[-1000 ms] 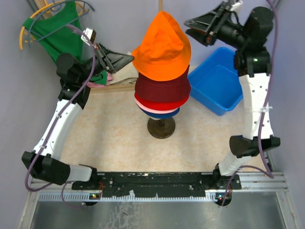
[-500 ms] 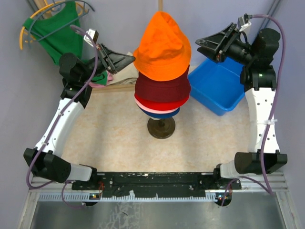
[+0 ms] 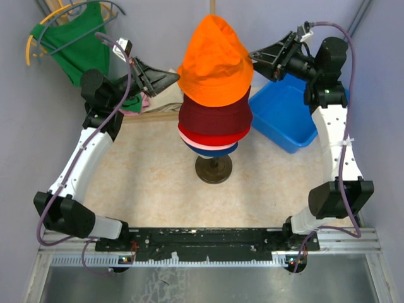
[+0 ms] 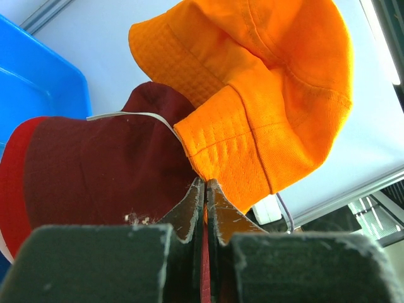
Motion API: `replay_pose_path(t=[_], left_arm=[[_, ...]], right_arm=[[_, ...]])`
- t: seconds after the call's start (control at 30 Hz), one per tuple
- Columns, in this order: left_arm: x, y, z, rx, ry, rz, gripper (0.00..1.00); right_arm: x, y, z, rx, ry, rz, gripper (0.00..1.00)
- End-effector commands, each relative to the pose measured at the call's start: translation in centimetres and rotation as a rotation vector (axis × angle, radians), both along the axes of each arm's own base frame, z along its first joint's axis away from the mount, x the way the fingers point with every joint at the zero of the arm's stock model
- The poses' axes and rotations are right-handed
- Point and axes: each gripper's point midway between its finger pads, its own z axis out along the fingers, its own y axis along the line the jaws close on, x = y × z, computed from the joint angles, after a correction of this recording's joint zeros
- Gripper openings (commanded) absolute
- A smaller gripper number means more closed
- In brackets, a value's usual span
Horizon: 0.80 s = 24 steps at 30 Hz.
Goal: Stack the hats
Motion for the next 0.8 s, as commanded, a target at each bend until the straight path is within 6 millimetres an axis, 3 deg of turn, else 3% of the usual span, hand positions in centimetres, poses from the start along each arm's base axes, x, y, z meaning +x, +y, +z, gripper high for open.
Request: replay_pose_path(t=[0.0, 0.07, 0.1, 0.23, 0.47, 0.57, 0.77], left_arm=[[0.0, 0.2, 0.6, -0.007, -0.039, -0.003, 0.04], [0.1, 0.2, 0.4, -0.007, -0.036, -0.001, 0.04], [0.1, 0.2, 0.4, -0.008, -0.036, -0.001, 0.04], [0.6, 0.2, 0.7, -0.017, -0.047, -0.001, 0.04], [2.6, -0.1, 3.4, -0.027, -0.130, 0.000, 0.04], [3.3, 0.4, 5.7, -0.038, -0.193, 0.013, 0.04], [5.0, 2.7, 7.8, -0.061, -0.243, 0.052, 0.04]], right_arm=[[-1.6, 1.7, 2.7, 0.050, -0.099, 0.073, 0.58], [-2.2, 2.0, 3.4, 0.073, -0.106, 0.092, 0.52], [-2.5, 2.0, 3.9, 0.085, -0.107, 0.099, 0.44], [-3.2, 2.0, 5.5, 0.108, -0.111, 0.105, 0.01], [-4.8, 3.9, 9.7, 0.218, -0.122, 0.187, 0.00], [-5.5, 5.2, 11.2, 0.260, -0.110, 0.231, 0.00], [-5.2, 5.3, 11.1, 0.338, -0.040, 0.228, 0.00]])
